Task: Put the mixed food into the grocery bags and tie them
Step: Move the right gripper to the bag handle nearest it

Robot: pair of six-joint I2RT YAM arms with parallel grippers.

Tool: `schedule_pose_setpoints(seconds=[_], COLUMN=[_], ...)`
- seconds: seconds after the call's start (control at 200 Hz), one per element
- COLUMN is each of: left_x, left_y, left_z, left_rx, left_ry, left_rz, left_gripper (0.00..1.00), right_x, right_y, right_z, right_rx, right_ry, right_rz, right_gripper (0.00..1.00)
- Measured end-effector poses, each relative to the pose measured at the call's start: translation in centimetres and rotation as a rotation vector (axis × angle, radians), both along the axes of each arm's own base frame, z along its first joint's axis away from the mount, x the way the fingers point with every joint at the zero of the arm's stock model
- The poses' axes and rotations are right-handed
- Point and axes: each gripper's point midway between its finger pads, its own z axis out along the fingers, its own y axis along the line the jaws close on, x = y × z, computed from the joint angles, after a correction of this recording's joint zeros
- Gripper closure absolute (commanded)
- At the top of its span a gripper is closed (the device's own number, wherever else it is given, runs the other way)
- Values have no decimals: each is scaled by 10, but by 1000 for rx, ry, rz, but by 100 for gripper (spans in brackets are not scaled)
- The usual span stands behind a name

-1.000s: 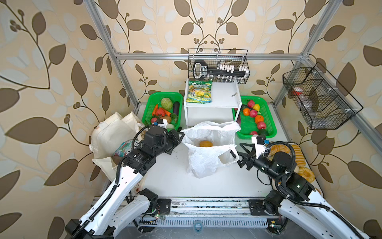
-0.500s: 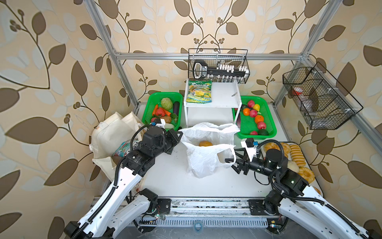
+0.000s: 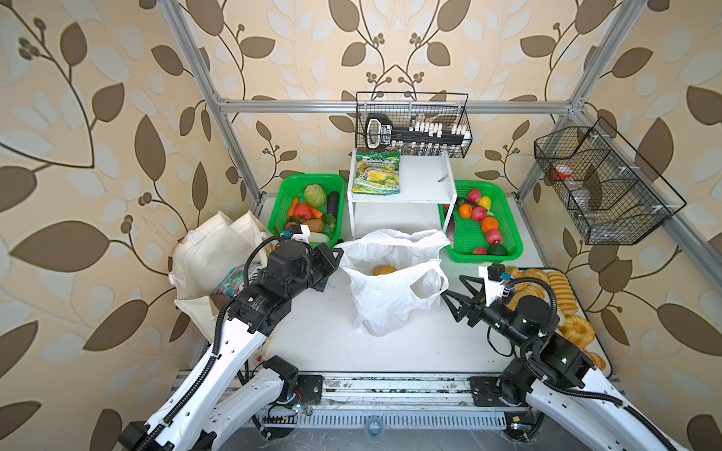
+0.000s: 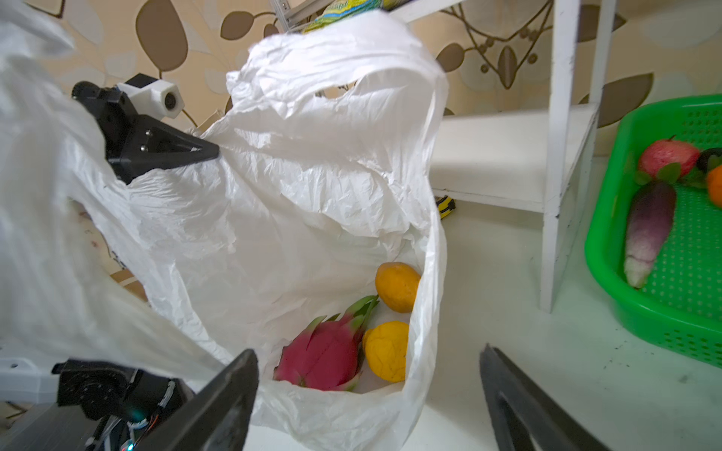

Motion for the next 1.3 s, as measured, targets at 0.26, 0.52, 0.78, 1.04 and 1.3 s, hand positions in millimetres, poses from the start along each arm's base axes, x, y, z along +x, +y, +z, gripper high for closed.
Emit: schedule_pose_setpoints(seconds=[0.26,0.52,0.78,1.04,1.3], left_x=[0,0,1,2,2], left_y=[0,0,-1,-5,-11], left_z=[0,0,-3,-7,-13], left_rx=[0,0,3,7,9], left_ry=[0,0,9,22,45], left_rz=[0,0,-5,-22,-55], left_gripper=[100,100,100,100,100], right_x=[17,18,32,78,93], right_y=[-37,-55,-16,1,33], right_z=[11,25,34,35,60], right_rx=[-26,-49,-300,-454,-505], right_ry=[-38,-107,-261,-313,-444], right_rz=[-226,-309,-108,52,231], right_gripper=[14,14,13,17,20])
